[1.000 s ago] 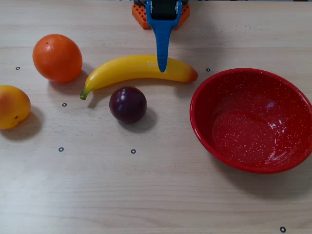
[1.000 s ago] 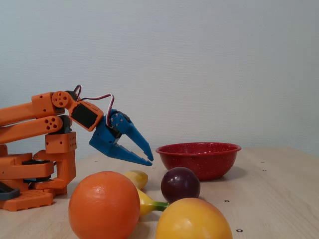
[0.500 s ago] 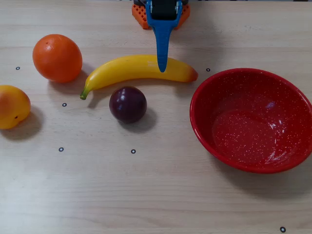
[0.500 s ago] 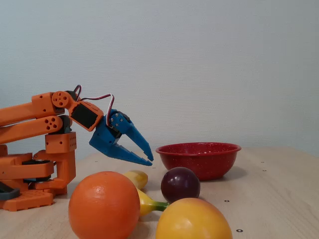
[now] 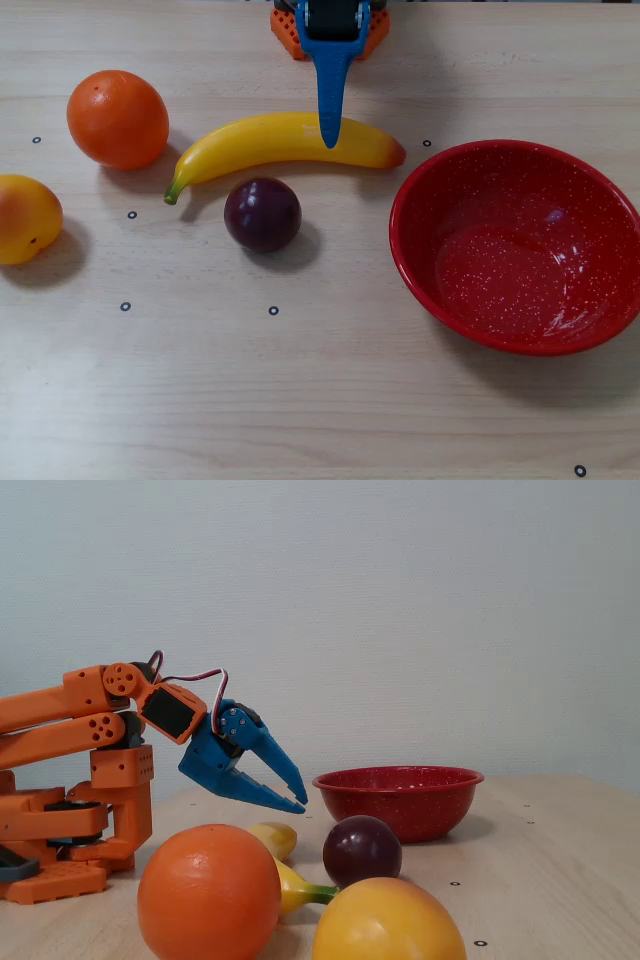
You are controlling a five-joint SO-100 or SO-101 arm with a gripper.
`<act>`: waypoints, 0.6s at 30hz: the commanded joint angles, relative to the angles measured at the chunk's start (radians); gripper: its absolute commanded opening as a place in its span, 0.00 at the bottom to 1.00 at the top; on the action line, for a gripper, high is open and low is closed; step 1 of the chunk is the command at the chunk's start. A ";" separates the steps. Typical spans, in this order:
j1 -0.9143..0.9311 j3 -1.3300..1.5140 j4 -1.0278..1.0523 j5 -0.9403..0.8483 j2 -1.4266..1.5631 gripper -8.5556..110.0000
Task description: Put banana in the red bowl.
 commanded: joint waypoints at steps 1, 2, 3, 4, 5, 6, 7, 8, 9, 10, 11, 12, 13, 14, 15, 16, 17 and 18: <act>0.009 0.040 0.012 0.018 0.015 0.07; 0.009 0.040 0.012 0.020 0.015 0.07; 0.009 0.040 0.012 0.020 0.015 0.07; 0.009 0.040 0.012 0.020 0.015 0.07; 0.009 0.040 0.012 0.018 0.015 0.07; 0.008 0.040 0.012 0.015 0.015 0.07; 0.005 0.040 0.012 0.014 0.015 0.07; 0.005 0.040 0.012 0.015 0.015 0.07; 0.005 0.040 0.012 0.015 0.015 0.07; 0.005 0.040 0.012 0.015 0.015 0.07; 0.002 0.040 0.015 0.008 0.015 0.07; -0.006 0.035 0.025 -0.009 0.015 0.07; -0.014 0.028 0.038 -0.020 0.015 0.07; -0.018 0.015 0.052 -0.021 0.014 0.07; -0.026 0.003 0.064 -0.023 0.011 0.07; -0.032 -0.011 0.075 -0.025 0.006 0.07; -0.035 -0.023 0.081 -0.031 -0.002 0.07; -0.037 -0.038 0.083 -0.040 -0.008 0.07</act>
